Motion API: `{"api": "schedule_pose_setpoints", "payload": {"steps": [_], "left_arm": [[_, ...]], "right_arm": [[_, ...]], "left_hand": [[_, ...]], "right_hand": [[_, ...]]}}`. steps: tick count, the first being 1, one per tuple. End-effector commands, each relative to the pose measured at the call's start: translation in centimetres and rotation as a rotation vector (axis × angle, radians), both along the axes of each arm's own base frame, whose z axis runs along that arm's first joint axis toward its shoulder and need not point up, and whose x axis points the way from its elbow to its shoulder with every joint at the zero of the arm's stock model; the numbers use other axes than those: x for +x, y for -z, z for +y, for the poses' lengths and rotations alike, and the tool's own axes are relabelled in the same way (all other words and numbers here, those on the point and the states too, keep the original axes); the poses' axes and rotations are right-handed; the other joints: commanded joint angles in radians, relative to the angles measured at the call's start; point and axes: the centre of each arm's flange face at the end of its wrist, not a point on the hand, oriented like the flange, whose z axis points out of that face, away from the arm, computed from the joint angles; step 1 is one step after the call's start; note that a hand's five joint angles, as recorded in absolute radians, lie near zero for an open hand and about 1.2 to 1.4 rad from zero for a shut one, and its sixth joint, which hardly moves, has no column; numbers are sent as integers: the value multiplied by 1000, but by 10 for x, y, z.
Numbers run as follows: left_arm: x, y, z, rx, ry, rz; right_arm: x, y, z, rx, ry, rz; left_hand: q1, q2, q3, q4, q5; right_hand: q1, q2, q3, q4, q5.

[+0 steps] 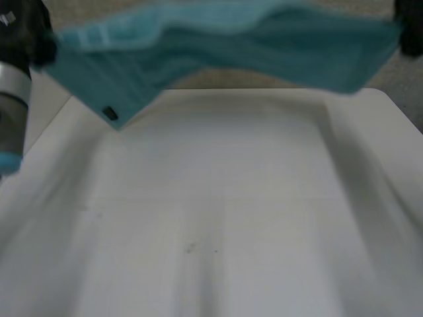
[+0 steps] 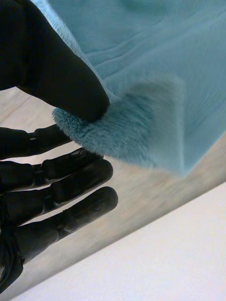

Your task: Fold the laundry

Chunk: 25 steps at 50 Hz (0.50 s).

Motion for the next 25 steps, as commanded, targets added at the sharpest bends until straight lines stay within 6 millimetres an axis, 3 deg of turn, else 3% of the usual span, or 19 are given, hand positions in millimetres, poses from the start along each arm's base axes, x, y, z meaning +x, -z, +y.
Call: {"api": "schedule_pose_setpoints", "payload": {"steps": [1,2,3,7,10,12,14,19,25], "left_arm": [[-9,102,21,232,103,-43],[-10,129,26,295,121,-54],[-10,137,28,313,122,-58],[-8,158,38,399,121,-64],[-3,166,47,468,110,-73],[-1,165,53,495,106,-83],[6,157,59,525,87,-96],[23,149,79,653,43,-135],[31,132,109,788,32,-214]], "right_arm": [[3,124,11,358,-65,44],[4,133,11,384,-64,47],[3,142,11,408,-60,48],[1,161,14,476,-52,56],[-5,162,15,491,-34,60],[-8,161,14,491,-27,61],[-19,138,19,476,4,62],[-31,116,33,528,28,89],[-64,100,68,723,90,336]], "left_hand": [[273,194,201,201,269],[273,194,201,201,269],[273,194,201,201,269],[273,194,201,201,269],[273,194,201,201,269],[273,194,201,201,269],[273,194,201,201,269],[273,194,201,201,269],[273,194,201,201,269]], "right_hand": [[428,210,208,202,227],[428,210,208,202,227],[428,210,208,202,227],[428,210,208,202,227],[428,210,208,202,227],[428,210,208,202,227],[428,210,208,202,227],[428,210,208,202,227],[428,210,208,202,227]]}}
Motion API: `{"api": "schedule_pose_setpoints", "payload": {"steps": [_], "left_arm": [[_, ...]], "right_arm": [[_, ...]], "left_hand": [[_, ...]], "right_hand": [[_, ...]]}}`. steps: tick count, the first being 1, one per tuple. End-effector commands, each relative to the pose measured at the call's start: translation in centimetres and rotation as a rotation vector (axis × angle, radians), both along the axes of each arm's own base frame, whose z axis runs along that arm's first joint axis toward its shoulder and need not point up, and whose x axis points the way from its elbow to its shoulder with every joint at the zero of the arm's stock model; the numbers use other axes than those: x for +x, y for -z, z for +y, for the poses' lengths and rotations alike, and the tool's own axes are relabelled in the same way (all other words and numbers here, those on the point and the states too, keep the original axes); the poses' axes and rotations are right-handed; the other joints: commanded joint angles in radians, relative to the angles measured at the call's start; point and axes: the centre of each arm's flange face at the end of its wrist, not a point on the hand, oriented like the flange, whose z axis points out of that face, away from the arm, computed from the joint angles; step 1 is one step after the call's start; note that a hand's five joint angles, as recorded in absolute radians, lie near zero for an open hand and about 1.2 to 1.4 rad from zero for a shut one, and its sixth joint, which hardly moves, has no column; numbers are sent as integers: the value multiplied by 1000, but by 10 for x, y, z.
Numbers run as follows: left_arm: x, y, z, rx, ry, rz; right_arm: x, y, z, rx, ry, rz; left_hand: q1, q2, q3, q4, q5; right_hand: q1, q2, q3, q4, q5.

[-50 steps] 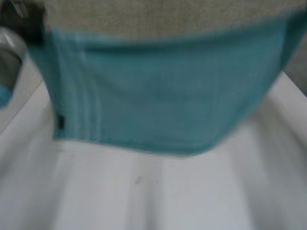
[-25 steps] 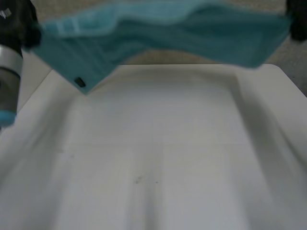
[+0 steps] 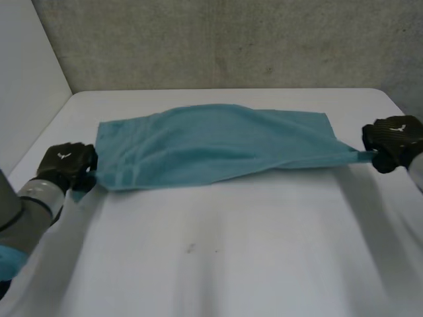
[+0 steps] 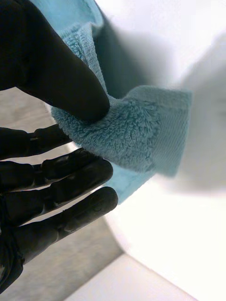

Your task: Fold the laundry

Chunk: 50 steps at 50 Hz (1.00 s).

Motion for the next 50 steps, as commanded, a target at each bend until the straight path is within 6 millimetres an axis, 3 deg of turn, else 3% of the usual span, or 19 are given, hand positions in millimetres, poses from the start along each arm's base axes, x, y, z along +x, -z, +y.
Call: {"api": "schedule_pose_setpoints", "payload": {"steps": [1,2,3,7,14,19,22,28,31,35,37,39,42,45,50], "left_arm": [[18,-26,44,204,-10,-120],[20,-28,47,217,-10,-129],[21,-30,50,232,-6,-135],[20,-35,63,278,33,-171],[21,-32,71,291,78,-258],[20,-23,60,283,93,-292],[17,-15,47,281,107,-296],[3,-11,13,192,126,-291],[-7,-12,1,131,148,-291],[-17,-12,-20,44,154,-288],[-23,-9,-40,-11,143,-268],[-26,-3,-58,-30,119,-256],[-27,-2,-62,-33,114,-254],[-32,10,-84,-51,88,-265],[-35,19,-101,-71,82,-266]], "right_arm": [[-41,-25,41,212,14,277],[-41,-25,41,212,14,278],[-57,-22,50,288,5,363],[-69,-17,59,350,-6,415],[-68,-7,63,370,-7,408],[-68,3,48,304,15,395],[-64,12,40,303,7,371],[-34,25,10,231,-25,287],[-32,29,-1,208,-9,254],[-31,42,-39,125,48,159],[-30,44,-44,112,53,150],[-25,51,-61,62,69,129],[-23,56,-78,10,105,126],[-22,58,-89,-38,127,129],[-18,59,-109,-139,141,127]], "left_hand": [[273,194,201,198,269],[273,194,201,198,269],[273,194,201,198,269],[273,194,201,198,269],[273,194,201,198,269],[273,194,201,198,269],[273,194,201,198,269],[273,194,201,198,269],[273,194,201,198,269],[273,194,201,198,269],[273,194,201,198,269],[273,194,201,198,269],[273,194,201,198,269],[273,194,201,198,269],[273,194,201,198,269]], "right_hand": [[428,210,208,202,227],[428,210,208,202,227],[428,210,208,202,227],[428,210,208,202,227],[428,210,208,202,227],[428,210,208,202,227],[428,210,208,202,227],[428,210,208,202,227],[428,210,208,202,227],[428,210,208,202,227],[428,210,208,202,227],[428,210,208,202,227],[428,210,208,202,227],[428,210,208,202,227],[428,210,208,202,227]]}}
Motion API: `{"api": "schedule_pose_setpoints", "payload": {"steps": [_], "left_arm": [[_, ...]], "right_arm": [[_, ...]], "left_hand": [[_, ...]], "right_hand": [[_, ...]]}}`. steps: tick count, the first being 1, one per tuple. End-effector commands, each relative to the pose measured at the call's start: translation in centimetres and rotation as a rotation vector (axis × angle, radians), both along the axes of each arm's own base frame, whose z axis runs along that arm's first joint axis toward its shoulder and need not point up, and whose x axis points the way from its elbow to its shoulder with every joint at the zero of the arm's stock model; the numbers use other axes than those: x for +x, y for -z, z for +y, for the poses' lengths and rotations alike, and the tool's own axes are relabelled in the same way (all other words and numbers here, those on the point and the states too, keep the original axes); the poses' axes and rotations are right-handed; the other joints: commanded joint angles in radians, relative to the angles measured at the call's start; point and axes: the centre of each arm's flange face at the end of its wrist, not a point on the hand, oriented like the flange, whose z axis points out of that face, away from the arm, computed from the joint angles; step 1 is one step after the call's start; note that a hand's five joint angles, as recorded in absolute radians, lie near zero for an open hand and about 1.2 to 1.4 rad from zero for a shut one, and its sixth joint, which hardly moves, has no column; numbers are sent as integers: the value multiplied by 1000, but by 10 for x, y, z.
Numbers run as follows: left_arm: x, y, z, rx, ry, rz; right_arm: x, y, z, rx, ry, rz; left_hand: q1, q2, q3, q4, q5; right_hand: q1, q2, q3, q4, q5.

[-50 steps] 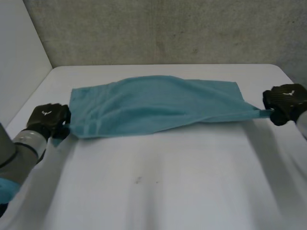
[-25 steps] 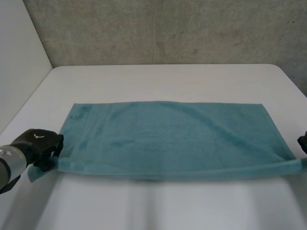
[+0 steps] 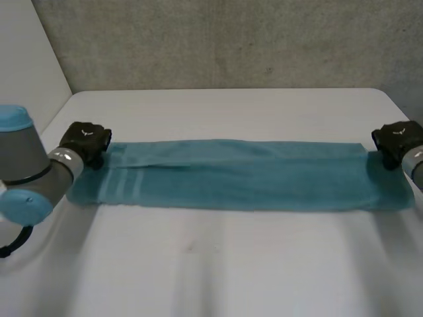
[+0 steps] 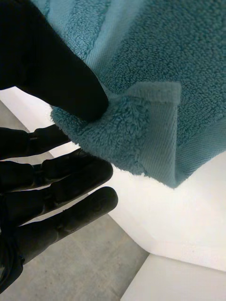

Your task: Fold the laundry

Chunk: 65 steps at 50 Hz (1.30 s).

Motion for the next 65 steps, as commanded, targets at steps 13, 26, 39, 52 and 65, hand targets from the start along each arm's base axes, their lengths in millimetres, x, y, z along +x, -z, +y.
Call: {"api": "schedule_pose_setpoints", "payload": {"steps": [13,26,39,52,65], "left_arm": [[-14,25,-51,-116,2,14],[-24,29,-42,-128,30,15],[-25,-33,-3,-189,46,36],[-3,-54,61,-130,14,56],[3,-36,88,-13,-24,193]], "right_arm": [[27,11,-49,-246,-6,5],[40,12,-52,-301,-11,4],[35,-59,-28,-362,46,-44],[31,-80,38,-89,-37,-172],[-14,-29,52,170,17,-205]], "left_hand": [[273,194,201,197,269],[-632,-710,-703,-707,-636],[-949,-1028,-1020,-1024,-953],[-949,-1028,-1020,-1024,-953],[-949,-1028,-1020,-1024,-953]], "right_hand": [[428,210,208,202,227],[-575,-794,-796,-802,-777],[-794,-1012,-1014,-1020,-995],[-794,-1012,-1014,-1020,-995],[-322,-541,-543,-549,-524]]}}
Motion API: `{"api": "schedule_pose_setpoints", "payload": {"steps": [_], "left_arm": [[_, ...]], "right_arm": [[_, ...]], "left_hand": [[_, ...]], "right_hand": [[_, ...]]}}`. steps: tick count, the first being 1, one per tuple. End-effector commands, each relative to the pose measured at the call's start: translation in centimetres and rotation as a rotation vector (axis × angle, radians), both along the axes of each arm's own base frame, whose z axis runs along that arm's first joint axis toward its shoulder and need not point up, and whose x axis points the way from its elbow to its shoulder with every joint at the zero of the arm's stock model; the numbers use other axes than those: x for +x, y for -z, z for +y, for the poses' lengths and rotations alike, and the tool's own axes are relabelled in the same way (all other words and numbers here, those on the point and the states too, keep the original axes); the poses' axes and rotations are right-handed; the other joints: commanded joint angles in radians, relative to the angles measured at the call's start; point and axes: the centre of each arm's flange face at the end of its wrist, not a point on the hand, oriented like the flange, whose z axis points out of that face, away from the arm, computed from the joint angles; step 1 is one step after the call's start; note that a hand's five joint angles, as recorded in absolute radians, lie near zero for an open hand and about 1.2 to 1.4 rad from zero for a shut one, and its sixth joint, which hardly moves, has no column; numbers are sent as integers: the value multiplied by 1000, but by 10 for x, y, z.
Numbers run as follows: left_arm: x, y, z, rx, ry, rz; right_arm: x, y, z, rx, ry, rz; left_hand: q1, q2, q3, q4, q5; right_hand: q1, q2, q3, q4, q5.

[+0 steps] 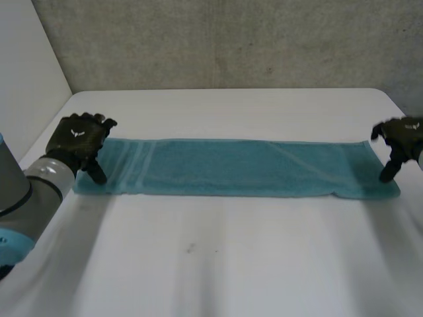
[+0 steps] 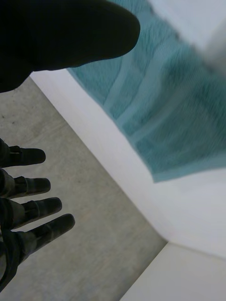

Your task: Fold the laundry

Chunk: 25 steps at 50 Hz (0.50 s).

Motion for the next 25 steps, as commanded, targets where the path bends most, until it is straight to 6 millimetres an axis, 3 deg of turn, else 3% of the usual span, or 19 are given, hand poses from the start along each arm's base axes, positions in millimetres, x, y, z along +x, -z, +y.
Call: {"api": "schedule_pose_setpoints", "payload": {"steps": [1,4,8,18,21,23,25], "left_arm": [[4,8,7,48,-22,60],[5,10,8,52,-24,62],[5,14,9,46,-25,63],[2,16,12,36,-12,65],[2,18,14,38,-11,63],[2,18,14,39,-11,65],[2,18,14,41,-9,63]], "right_arm": [[-17,24,-3,48,-19,-27],[-20,47,-11,62,-38,-41],[-22,60,-18,49,-39,-33],[-30,77,-24,61,-46,26],[-30,81,-26,65,-50,35],[-32,80,-29,52,-46,38],[-35,78,-32,36,-37,43]], "left_hand": [[-23,-33,-44,-34,-47],[-23,-33,-44,-34,-47],[-23,-33,-44,-34,-47],[-22,-32,-43,-33,-46],[-23,-33,-44,-34,-47],[-23,-33,-44,-34,-47],[-23,-33,-44,-34,-47]], "right_hand": [[268,208,209,210,221],[268,208,209,210,221],[274,214,215,216,227],[382,323,324,325,335],[660,601,602,603,613],[1014,954,955,956,967],[1016,956,957,958,969]]}}
